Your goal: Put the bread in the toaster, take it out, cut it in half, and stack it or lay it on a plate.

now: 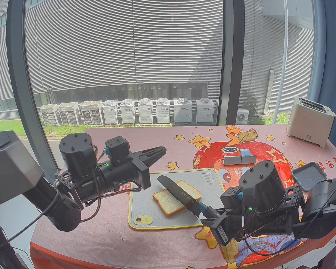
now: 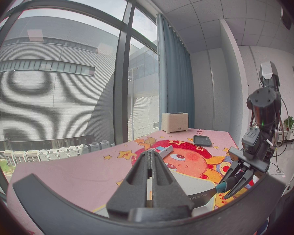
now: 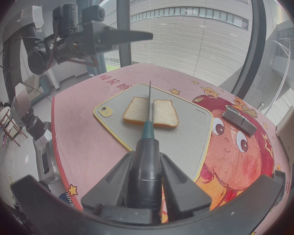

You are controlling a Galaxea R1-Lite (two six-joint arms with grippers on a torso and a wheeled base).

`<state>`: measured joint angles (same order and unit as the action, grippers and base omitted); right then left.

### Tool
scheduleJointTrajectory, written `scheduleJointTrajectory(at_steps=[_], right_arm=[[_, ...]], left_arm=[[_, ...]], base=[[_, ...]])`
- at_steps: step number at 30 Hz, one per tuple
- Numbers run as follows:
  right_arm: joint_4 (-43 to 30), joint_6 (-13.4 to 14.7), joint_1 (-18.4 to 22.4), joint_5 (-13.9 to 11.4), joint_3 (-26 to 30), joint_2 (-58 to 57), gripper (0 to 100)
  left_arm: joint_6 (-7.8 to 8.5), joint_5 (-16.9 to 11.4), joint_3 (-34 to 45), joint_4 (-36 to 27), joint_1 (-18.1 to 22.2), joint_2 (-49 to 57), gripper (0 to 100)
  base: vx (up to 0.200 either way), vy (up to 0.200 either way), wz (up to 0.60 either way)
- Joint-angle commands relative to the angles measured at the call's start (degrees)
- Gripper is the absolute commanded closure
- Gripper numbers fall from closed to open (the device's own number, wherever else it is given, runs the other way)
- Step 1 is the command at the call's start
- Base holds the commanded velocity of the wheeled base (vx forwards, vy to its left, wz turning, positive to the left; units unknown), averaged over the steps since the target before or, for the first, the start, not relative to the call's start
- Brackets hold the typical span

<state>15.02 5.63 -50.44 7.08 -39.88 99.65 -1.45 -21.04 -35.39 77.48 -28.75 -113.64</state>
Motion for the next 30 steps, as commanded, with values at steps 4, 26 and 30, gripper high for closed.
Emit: scheduleJointTrajectory(at_steps=[4, 26, 30], right_arm=[[0.01, -0.01, 0.17, 0.21, -0.2, -0.24, 100], [4.76, -0.09, 0.0, 0.92, 0.41, -2.26, 100], [4.76, -0.27, -0.18, 0.92, 1.12, -3.14, 100]], left_arm=[[0.22, 0.3, 3.84, 0.65, 2.73, 7.73, 100], [0.75, 6.89, 26.86, 1.09, 3.7, 29.71, 100], [0.75, 7.51, 30.82, 1.0, 4.31, 35.42, 100]], base=[[0.0, 0.0, 0.0], [0.0, 0.0, 0.0], [0.0, 0.0, 0.0]])
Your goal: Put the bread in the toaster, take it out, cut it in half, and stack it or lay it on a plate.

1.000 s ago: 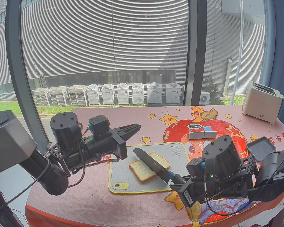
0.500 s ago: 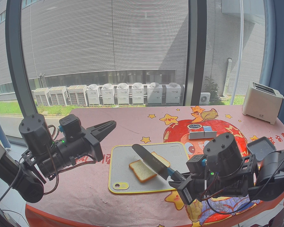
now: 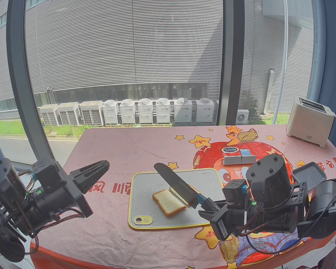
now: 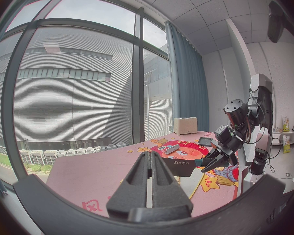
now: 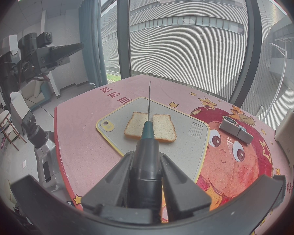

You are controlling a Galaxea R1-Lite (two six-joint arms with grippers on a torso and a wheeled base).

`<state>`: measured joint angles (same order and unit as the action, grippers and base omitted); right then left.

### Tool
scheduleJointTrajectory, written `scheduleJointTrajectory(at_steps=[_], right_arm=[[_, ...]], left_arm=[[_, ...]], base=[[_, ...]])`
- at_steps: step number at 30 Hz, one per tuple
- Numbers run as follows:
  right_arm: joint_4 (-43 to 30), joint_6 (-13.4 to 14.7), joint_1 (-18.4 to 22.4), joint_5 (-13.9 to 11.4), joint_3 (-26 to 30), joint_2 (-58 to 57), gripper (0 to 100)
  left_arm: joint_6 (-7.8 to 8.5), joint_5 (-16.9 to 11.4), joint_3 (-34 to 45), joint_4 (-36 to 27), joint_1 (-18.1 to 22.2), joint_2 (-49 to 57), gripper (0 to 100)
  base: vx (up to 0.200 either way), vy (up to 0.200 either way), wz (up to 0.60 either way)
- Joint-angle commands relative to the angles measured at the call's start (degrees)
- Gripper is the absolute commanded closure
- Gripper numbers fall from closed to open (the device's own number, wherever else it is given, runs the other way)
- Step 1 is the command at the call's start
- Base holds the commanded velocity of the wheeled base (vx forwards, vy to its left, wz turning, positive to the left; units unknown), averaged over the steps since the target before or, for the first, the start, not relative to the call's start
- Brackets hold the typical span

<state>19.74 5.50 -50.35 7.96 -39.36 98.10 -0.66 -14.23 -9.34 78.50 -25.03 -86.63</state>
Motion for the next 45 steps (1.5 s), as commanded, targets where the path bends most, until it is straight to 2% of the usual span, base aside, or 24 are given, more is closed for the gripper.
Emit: scheduleJointTrajectory(at_steps=[1, 10, 14, 21, 23, 25, 26, 29, 31, 33, 35, 37, 39, 40, 41, 42, 44, 45], right_arm=[[0.04, -0.22, -0.28, 0.04, 0.52, -1.68, 100], [0.39, -0.22, -0.19, 0.04, 0.34, -1.42, 100], [1.8, -0.22, -0.19, 0.04, 0.52, -1.42, 100], [3.2, -0.31, -0.19, 0.04, 0.78, -1.86, 100], [3.2, -0.31, -0.19, 0.04, 0.78, -1.95, 100], [3.29, -0.31, -0.19, 0.04, 0.69, -2.21, 100], [3.29, -0.31, -0.19, 0.04, 0.69, -2.56, 100], [3.29, -0.31, -0.19, 0.04, 0.6, -3.0, 100], [3.2, -0.31, -0.19, 0.04, 0.69, -3.35, 100], [3.2, -0.4, -0.19, 0.04, 0.69, -3.62, 100], [3.2, -0.4, -0.19, 0.04, 0.78, -3.79, 100], [3.2, -0.4, -0.19, 0.04, 0.78, -3.88, 100], [3.2, -0.49, -0.28, 0.04, 0.78, -4.05, 100], [3.2, -0.49, -0.28, 0.04, 0.78, -4.05, 100], [3.29, -0.49, -0.28, 0.04, 0.69, -4.05, 100], [3.29, -0.49, -0.1, 0.04, 0.69, -4.23, 100], [3.2, -0.58, -0.01, 0.04, 0.78, -4.67, 100], [3.2, -0.58, -0.1, 0.04, 0.78, -5.2, 100]], left_arm=[[-0.13, 0.78, 5.73, -0.18, 1.47, 10.43, 100], [-0.22, 0.69, 9.25, -0.98, 11.93, 21.94, 100], [-0.31, 0.69, 9.25, -3.0, 14.3, 25.28, 100], [0.13, 0.87, 9.16, -21.54, 15.45, 42.33, 100], [2.15, 0.95, 9.25, -27.43, 16.41, 47.95, 100], [5.05, 0.6, 9.16, -34.73, 19.67, 56.66, 100], [5.84, 0.25, 9.16, -37.98, 20.81, 60.52, 100], [6.28, -0.28, 9.16, -47.82, 21.51, 70.1, 100], [6.46, -0.28, 9.16, -60.39, 21.6, 80.3, 100], [7.16, 0.08, 9.34, -68.21, 21.95, 85.75, 100], [8.13, -0.1, 9.34, -72.43, 24.94, 86.63, 100], [7.16, 1.39, 9.07, -76.83, 25.64, 86.63, 100], [5.4, 5.09, 9.34, -75.68, 25.55, 86.63, 100], [4.79, 8.34, 9.34, -76.21, 25.55, 86.63, 100], [4.26, 10.1, 9.34, -77.0, 25.47, 86.63, 100], [2.5, 14.93, 9.25, -78.85, 25.38, 86.63, 100], [0.92, 16.25, 9.16, -79.46, 25.38, 86.63, 100], [0.75, 15.72, 9.34, -78.58, 25.38, 86.63, 100]], base=[[0.0, 0.0, 0.0], [0.0, 0.0, 0.0], [0.0, 0.0, 0.0], [0.0, 0.0, 0.0], [0.0, 0.0, 0.0], [0.0, 0.0, 0.0], [0.0, 0.0, 0.0], [0.0, 0.0, 0.0], [0.0, 0.0, 0.0], [0.0, 0.0, 0.0], [0.0, 0.0, 0.0], [0.0, 0.0, 0.0], [0.0, 0.0, 0.0], [0.0, 0.0, 0.0], [0.0, 0.0, 0.0], [0.0, 0.0, 0.0], [0.0, 0.0, 0.0], [0.0, 0.0, 0.0]])
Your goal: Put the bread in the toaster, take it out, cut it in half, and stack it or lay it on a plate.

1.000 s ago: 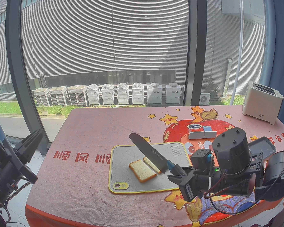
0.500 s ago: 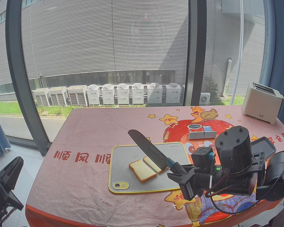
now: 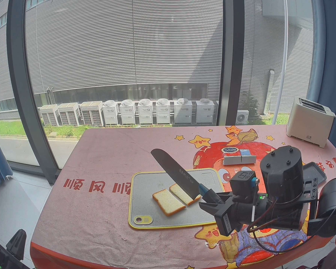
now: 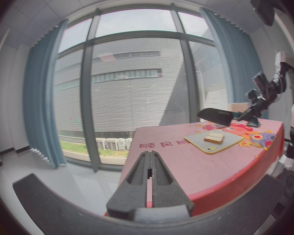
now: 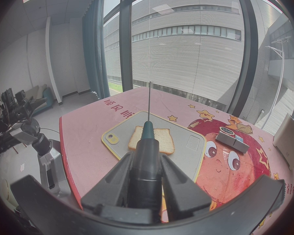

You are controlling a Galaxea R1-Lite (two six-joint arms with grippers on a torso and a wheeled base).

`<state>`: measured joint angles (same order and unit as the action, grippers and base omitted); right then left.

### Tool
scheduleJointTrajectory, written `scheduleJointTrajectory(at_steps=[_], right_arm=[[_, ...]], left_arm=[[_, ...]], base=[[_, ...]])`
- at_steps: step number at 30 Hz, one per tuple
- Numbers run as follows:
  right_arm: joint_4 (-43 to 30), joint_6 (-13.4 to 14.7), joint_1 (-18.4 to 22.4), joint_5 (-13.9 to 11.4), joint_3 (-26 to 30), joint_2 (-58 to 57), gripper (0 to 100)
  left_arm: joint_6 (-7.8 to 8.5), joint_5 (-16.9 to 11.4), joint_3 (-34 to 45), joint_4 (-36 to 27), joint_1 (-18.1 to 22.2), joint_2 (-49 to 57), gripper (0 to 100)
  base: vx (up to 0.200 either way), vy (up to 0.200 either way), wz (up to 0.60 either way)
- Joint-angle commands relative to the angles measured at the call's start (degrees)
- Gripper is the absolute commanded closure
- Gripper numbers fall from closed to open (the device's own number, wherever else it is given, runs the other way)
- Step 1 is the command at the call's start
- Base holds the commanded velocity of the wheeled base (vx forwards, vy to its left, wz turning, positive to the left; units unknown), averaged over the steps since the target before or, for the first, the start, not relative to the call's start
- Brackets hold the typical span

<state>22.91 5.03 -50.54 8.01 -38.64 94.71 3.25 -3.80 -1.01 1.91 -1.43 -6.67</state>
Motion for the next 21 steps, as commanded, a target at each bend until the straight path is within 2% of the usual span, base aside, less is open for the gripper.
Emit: scheduleJointTrajectory(at_steps=[1, 3, 6, 10, 18, 21], right_arm=[[0.03, -0.11, 0.18, -0.01, -0.03, -2.07, 100], [0.03, -0.11, 0.18, -0.01, -0.03, -2.25, 100], [-0.05, -0.29, 0.01, -0.01, 0.06, -3.21, 100], [-0.05, -0.38, -0.08, -0.01, -0.03, -4.01, 100], [-0.14, -0.82, -0.26, 0.08, 0.68, -4.8, 100], [-0.14, -1.96, 0.09, 0.08, 1.38, -5.59, 100]], left_arm=[[-3.17, 5.03, 1.01, -1.65, 1.78, 6.67, 100], [-3.17, 4.77, 1.01, -1.65, 1.78, 6.67, 100], [-3.17, 2.57, 1.01, -1.47, 1.78, 6.67, 100], [-4.31, 3.63, 1.01, -1.39, 1.78, 6.67, 100], [-3.61, 3.8, 1.01, -1.74, 1.6, 6.67, 100], [-3.52, 3.89, 1.01, -1.74, 1.6, 6.67, 100]], base=[[0.0, 0.0, 0.0], [0.0, 0.0, 0.0], [0.0, 0.0, 0.0], [0.0, 0.0, 0.0], [0.0, 0.0, 0.0], [0.0, 0.0, 0.0]])
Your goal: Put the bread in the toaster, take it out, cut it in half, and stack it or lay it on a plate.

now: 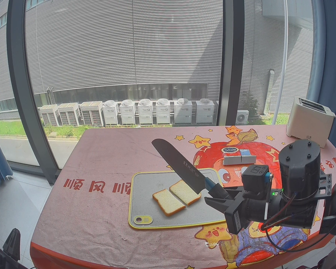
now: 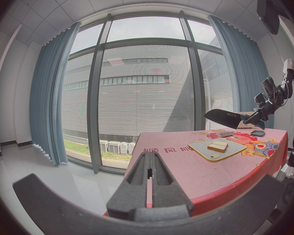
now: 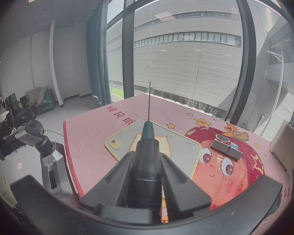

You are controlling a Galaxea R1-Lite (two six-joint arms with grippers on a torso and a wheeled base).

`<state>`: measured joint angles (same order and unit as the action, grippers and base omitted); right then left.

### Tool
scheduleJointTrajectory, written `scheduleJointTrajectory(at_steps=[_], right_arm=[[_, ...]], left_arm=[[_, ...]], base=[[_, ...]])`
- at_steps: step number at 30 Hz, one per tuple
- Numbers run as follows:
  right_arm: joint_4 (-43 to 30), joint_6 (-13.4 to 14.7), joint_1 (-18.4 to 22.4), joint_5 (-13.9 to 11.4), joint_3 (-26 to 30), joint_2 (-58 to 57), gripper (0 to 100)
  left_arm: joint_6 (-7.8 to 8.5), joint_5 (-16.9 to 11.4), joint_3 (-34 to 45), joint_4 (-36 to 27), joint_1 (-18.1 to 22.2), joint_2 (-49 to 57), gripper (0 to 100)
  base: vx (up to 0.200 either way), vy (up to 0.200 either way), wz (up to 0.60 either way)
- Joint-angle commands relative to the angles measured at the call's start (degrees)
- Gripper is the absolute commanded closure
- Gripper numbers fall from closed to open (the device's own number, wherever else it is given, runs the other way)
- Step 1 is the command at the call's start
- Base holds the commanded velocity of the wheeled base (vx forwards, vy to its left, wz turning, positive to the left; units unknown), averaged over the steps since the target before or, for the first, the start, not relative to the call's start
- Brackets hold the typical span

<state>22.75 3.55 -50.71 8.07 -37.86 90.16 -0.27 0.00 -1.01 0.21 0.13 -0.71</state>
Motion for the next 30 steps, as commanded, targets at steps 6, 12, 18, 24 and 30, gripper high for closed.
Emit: scheduleJointTrajectory(at_steps=[6, 12, 18, 24, 30], right_arm=[[0.1, -0.82, 0.26, 0.02, 0.86, -1.57, 100], [-0.16, -0.91, -0.09, 0.02, 1.13, -2.1, 100], [-0.51, -1.0, 0.7, 0.02, 1.57, -1.66, 100], [0.02, -1.0, 0.53, 0.02, 1.57, -1.57, 100], [0.02, -1.0, 0.97, 0.02, 1.65, -2.27, 100]], left_arm=[[0.0, 0.0, 1.01, -0.03, 0.04, 0.71, 100], [0.0, 0.09, 1.01, -0.03, 0.04, 0.71, 100], [0.0, 0.0, 1.01, -0.12, 0.04, 0.71, 100], [0.0, 0.18, 1.01, -0.03, 0.04, 0.71, 100], [0.0, 0.18, 1.01, -0.03, 0.04, 0.71, 100]], base=[[0.0, 0.0, 0.0], [0.0, 0.0, 0.0], [0.0, 0.0, 0.0], [0.0, 0.0, 0.0], [0.0, 0.0, 0.0]])
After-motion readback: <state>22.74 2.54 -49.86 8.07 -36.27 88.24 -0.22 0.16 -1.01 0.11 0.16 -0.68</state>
